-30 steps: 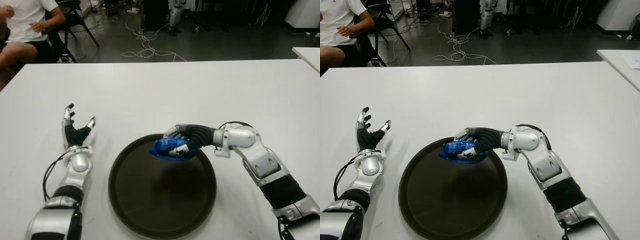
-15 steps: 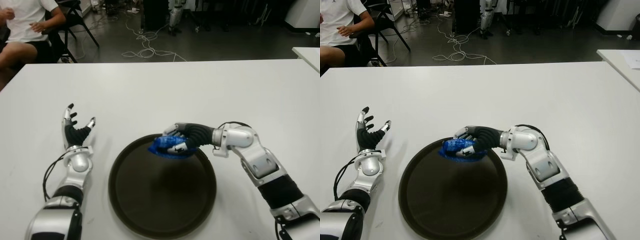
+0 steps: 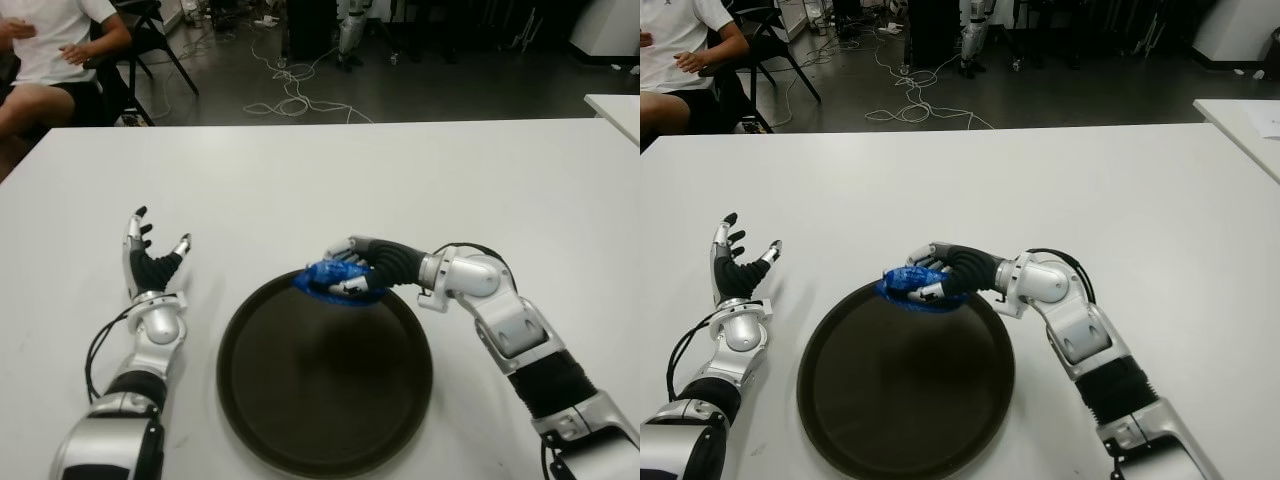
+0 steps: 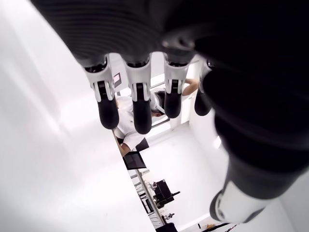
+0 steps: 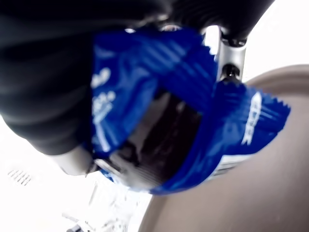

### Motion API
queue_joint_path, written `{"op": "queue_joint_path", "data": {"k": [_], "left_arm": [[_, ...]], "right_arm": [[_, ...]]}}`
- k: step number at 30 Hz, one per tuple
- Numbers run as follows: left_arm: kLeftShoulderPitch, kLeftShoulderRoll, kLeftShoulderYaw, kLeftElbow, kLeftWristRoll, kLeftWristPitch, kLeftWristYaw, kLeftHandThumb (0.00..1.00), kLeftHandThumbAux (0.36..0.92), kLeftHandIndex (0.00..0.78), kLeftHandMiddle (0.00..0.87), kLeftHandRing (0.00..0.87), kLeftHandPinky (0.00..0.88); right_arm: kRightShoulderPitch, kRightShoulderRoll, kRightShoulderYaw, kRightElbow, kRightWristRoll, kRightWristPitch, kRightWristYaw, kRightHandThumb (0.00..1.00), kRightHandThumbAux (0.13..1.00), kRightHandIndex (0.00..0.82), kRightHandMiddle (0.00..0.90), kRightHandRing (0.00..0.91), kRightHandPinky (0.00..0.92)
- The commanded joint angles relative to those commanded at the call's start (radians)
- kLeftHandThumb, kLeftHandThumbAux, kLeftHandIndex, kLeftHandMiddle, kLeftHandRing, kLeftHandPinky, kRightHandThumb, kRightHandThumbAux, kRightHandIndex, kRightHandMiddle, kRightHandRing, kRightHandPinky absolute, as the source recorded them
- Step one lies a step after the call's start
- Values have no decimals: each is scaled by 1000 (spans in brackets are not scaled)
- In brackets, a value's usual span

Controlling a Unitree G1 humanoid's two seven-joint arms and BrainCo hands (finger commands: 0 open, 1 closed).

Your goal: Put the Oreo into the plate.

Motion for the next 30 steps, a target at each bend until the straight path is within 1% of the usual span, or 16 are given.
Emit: {"op": "queue_joint_path", "data": {"k": [1,2,3,4,5,6,7,8,10,13,15,17,19,23,28,30], "left_arm": [[0,0,0,0,-1,1,-1,233,796,108,111,131,173],[0,0,1,1,-1,1,-2,233,796,108,111,130,172],[-1,0,1,1,-2,2,-2,232,797,107,110,128,171],[-1,-1,1,1,-2,2,-3,231,797,107,110,127,171],[-1,-1,2,2,-3,2,-3,231,797,106,109,126,170],[-1,-1,2,2,-3,2,-3,232,797,105,108,124,169],[-1,-1,2,2,-3,1,-3,239,798,106,107,124,171],[-1,-1,2,2,-3,1,-3,242,798,106,107,123,171],[-2,-1,2,3,-3,1,-3,248,800,108,110,130,183],[-2,-2,3,3,-5,0,-7,246,797,108,106,127,181],[-2,-2,3,2,-6,0,-10,245,796,110,107,129,185],[-2,-2,4,2,-9,2,-13,252,798,114,110,132,185],[-2,-3,6,1,-11,3,-16,259,801,119,111,132,176],[-1,-4,7,-1,-13,4,-20,243,797,114,101,115,145],[0,-5,9,-3,-16,1,-26,235,798,106,101,113,146],[0,-5,10,-4,-17,0,-30,242,801,106,100,114,150]], "right_arm": [[1,2,-1,6,-1,-14,-9,679,735,429,663,688,658],[2,6,-2,15,-2,-31,-19,678,736,427,635,662,625],[2,8,-3,22,-2,-43,-25,675,739,421,559,586,532],[2,12,-4,33,-2,-58,-31,673,740,417,509,537,473],[1,15,-4,41,-2,-69,-35,538,756,384,471,497,431],[1,18,-4,53,2,-84,-35,344,779,335,414,439,370],[0,20,-5,62,4,-96,-35,220,786,259,336,357,264],[-1,22,-7,70,18,-106,-22,176,788,232,307,328,226],[-3,23,-9,81,33,-118,-6,72,794,135,198,220,101],[-9,27,-13,104,79,-124,51,23,798,82,134,155,34],[-20,24,-14,121,113,-115,106,11,795,61,100,120,17],[-40,20,-10,142,150,-87,179,6,768,40,55,72,8],[-49,19,-10,153,162,-85,212,2,736,26,22,35,3],[-59,22,-14,174,163,-98,244,0,599,9,4,7,0],[-62,27,-20,186,152,-111,246,0,523,14,1,1,0],[-65,29,-22,191,153,-110,250,0,512,16,5,0,0]]}}
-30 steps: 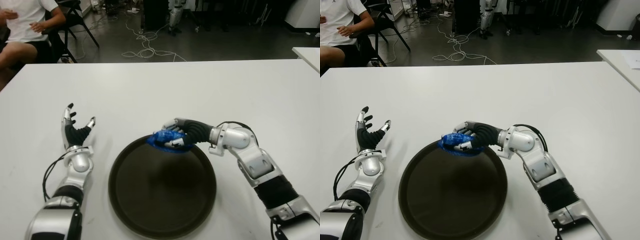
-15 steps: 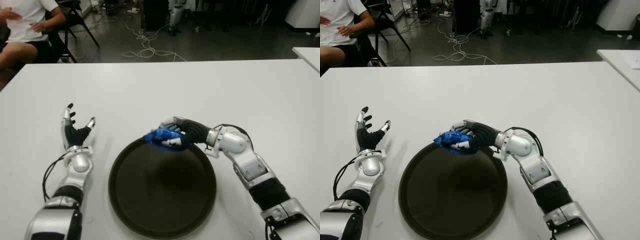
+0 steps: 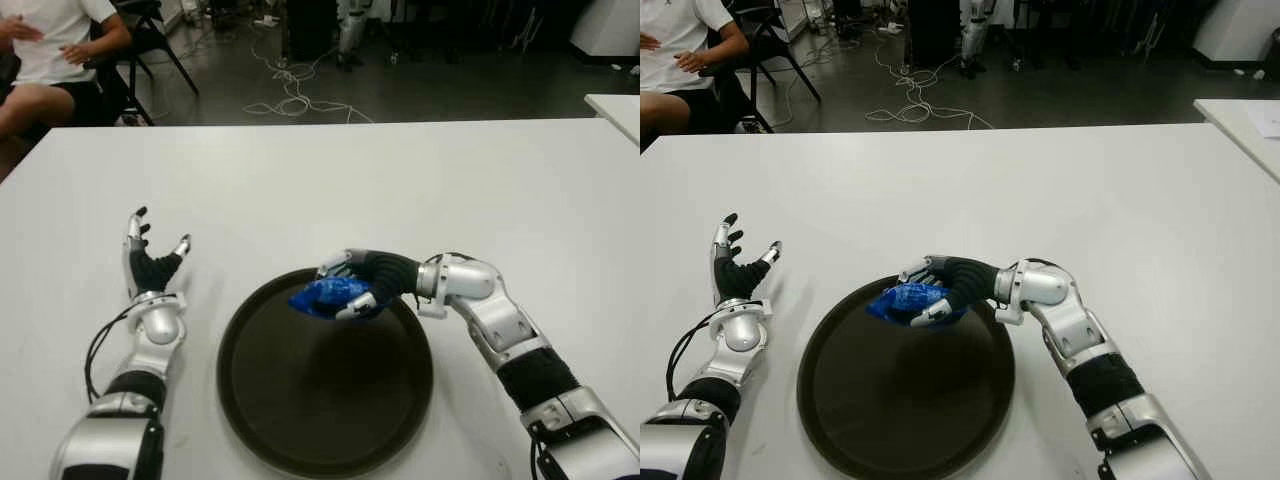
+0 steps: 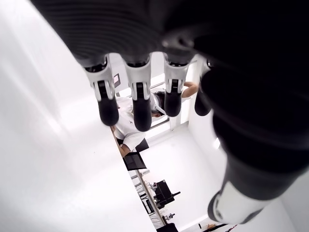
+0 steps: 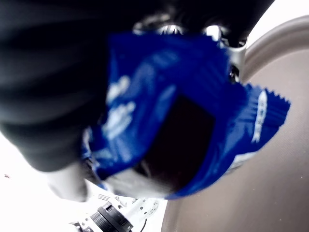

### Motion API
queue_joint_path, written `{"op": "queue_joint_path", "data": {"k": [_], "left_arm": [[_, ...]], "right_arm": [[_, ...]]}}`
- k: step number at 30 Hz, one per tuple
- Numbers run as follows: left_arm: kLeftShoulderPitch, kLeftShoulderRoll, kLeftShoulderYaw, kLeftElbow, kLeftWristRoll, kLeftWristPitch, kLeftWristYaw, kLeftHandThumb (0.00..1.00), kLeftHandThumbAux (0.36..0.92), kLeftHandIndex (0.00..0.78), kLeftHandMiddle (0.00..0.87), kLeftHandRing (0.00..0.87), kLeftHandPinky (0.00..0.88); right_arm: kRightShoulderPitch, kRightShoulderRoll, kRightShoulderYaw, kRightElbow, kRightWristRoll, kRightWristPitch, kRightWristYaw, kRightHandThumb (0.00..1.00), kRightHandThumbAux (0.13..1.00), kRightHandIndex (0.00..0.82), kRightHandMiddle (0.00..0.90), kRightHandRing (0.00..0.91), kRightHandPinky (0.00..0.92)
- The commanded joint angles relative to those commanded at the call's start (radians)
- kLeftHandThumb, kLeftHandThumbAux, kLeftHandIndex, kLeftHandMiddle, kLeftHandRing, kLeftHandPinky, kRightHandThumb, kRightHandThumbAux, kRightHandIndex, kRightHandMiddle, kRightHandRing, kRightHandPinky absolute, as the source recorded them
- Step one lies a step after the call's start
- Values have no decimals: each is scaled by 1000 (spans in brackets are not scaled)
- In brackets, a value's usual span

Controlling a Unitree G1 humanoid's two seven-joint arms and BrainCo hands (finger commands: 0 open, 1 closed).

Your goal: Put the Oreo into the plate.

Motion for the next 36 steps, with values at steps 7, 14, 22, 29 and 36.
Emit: {"op": "queue_joint_path", "data": {"k": [7,14,22,29,36], "left_arm": [[1,1,1,-2,0,3,-3,226,795,108,98,115,156],[1,-2,5,-4,-6,1,-5,249,801,114,87,103,163],[0,4,-4,-1,10,4,10,247,799,115,83,94,138],[0,4,-5,-1,12,2,15,228,796,112,99,114,160],[0,6,-10,1,19,2,24,212,794,110,115,132,170]], "right_arm": [[-5,5,-6,15,-1,3,10,0,495,33,17,0,0],[4,15,-18,13,-2,9,-5,0,528,47,32,0,0],[-3,15,-20,21,3,-9,16,0,554,39,17,0,0],[-3,4,-20,2,-15,-8,10,0,556,48,24,0,0],[-3,0,-18,6,-24,-8,12,0,548,45,19,0,0]]}}
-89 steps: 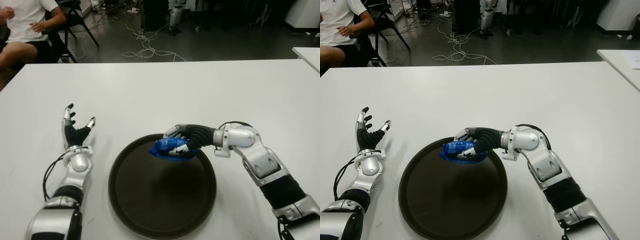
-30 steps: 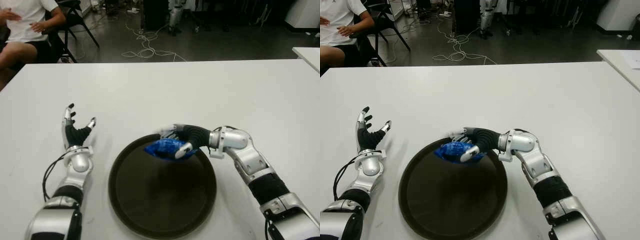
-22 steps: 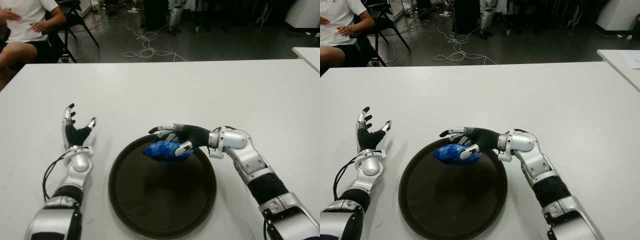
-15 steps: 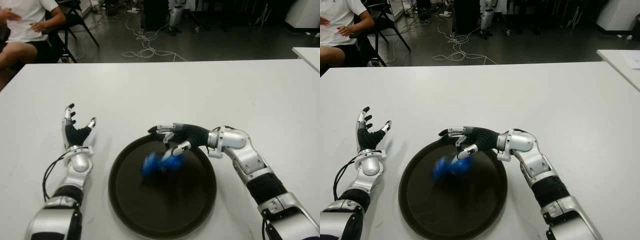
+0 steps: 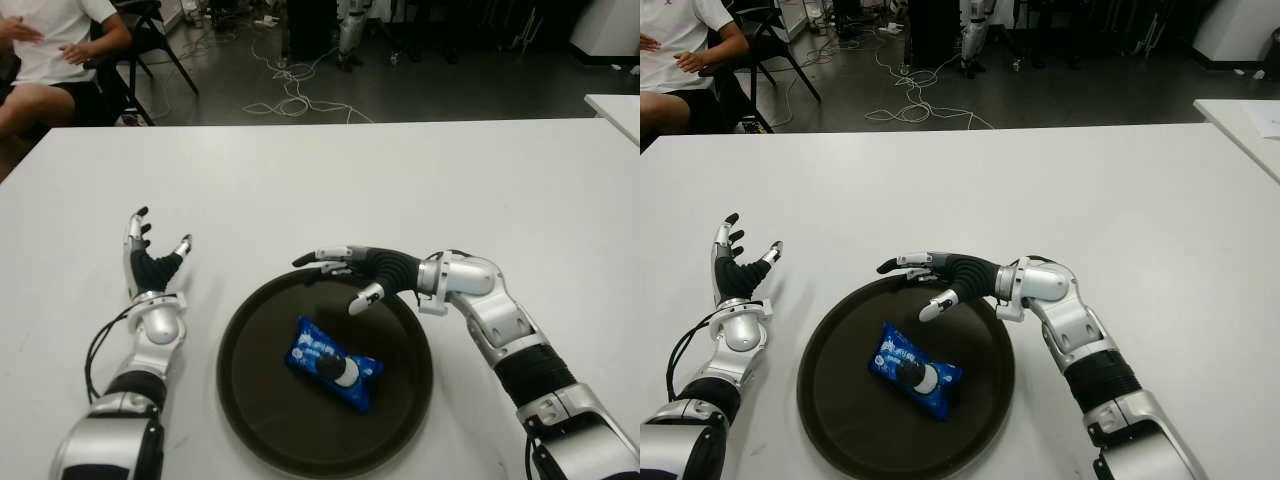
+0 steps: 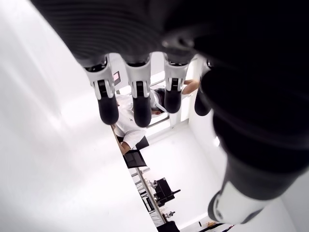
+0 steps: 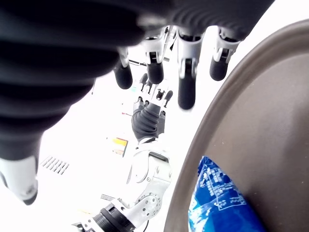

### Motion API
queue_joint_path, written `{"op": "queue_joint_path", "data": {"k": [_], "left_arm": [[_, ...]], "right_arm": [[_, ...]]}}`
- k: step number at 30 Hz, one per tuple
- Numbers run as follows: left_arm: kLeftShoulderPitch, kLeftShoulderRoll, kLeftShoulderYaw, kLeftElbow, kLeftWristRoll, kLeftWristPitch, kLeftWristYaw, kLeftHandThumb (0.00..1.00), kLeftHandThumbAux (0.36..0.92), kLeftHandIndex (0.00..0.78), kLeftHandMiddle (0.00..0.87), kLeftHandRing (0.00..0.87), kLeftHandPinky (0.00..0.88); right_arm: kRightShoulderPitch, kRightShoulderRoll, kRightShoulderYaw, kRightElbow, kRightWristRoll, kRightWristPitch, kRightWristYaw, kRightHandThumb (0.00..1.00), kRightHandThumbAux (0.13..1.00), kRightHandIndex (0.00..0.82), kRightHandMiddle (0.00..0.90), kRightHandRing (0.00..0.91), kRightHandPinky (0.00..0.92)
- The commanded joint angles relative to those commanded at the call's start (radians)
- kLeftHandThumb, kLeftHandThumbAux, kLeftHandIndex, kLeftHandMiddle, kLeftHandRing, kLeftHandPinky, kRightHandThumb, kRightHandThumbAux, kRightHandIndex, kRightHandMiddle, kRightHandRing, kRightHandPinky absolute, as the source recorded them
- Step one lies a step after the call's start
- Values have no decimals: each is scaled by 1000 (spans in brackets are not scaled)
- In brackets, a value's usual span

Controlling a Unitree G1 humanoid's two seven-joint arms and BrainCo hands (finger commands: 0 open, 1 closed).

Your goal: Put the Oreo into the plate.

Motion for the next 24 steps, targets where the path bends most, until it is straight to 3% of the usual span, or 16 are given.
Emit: {"op": "queue_joint_path", "data": {"k": [12,24], "left_arm": [[-3,-2,0,2,-1,2,3,219,790,102,92,104,138],[-2,-3,-4,2,3,1,6,209,799,106,102,122,161]], "right_arm": [[-11,10,-5,34,11,-37,14,0,560,54,29,0,0],[-36,10,-8,101,-7,-99,0,0,604,58,28,0,0]]}}
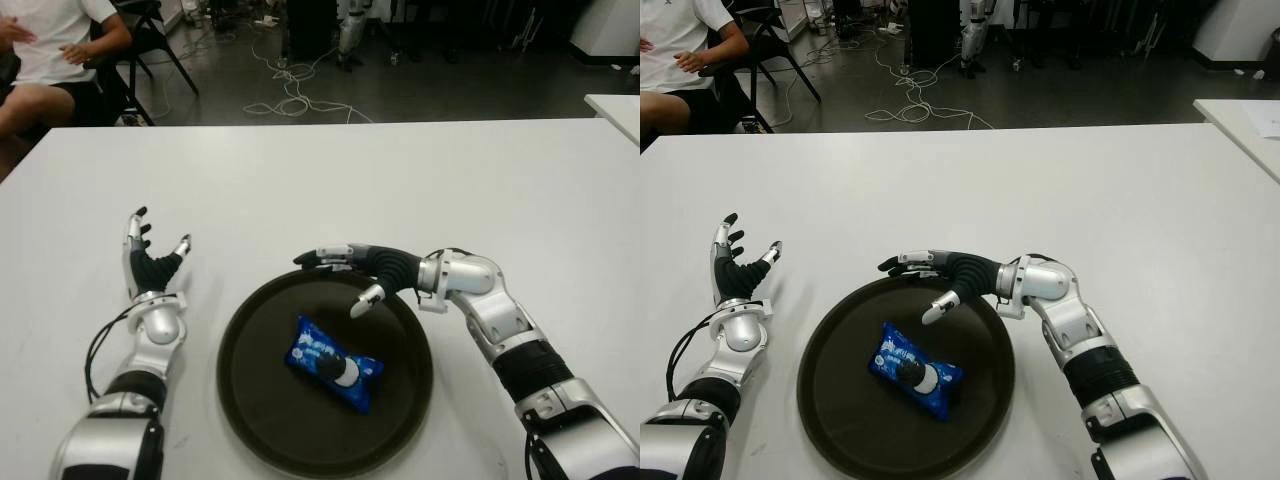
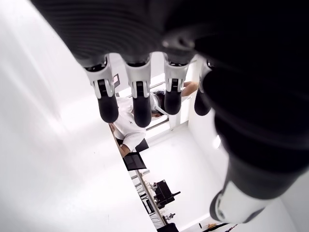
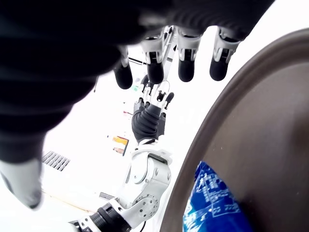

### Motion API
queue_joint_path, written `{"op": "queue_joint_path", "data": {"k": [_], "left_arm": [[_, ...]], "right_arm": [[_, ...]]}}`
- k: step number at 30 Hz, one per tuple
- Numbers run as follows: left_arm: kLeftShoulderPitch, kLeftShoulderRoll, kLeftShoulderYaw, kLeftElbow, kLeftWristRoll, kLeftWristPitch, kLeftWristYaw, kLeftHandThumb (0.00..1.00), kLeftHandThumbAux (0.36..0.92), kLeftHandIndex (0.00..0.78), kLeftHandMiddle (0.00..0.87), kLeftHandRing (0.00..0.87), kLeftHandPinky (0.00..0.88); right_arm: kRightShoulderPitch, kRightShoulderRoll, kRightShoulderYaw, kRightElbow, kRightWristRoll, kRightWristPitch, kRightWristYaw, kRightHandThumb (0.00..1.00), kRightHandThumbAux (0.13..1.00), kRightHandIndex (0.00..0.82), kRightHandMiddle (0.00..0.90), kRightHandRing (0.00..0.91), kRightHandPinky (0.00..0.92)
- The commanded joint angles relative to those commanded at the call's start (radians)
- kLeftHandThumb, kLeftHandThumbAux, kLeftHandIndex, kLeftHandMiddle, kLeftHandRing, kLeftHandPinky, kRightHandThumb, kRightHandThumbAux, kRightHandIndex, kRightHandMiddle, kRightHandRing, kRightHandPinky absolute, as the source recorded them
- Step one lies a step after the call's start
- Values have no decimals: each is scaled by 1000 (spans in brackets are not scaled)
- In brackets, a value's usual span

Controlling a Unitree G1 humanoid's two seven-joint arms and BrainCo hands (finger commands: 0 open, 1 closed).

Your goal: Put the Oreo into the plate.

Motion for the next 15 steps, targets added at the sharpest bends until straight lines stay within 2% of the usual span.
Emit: {"op": "queue_joint_path", "data": {"k": [8,12,15], "left_arm": [[-1,-3,5,3,-9,-3,-5,234,801,114,109,127,168],[-4,-1,3,7,-7,0,-1,227,799,112,113,132,172],[-5,0,3,8,-7,3,-1,219,795,108,119,140,184]], "right_arm": [[-14,-7,-31,42,-1,-2,-35,0,639,60,37,0,0],[-5,-6,-96,72,29,-13,-89,0,649,60,46,9,0],[-20,-3,-138,93,47,10,-122,0,649,62,57,17,0]]}}
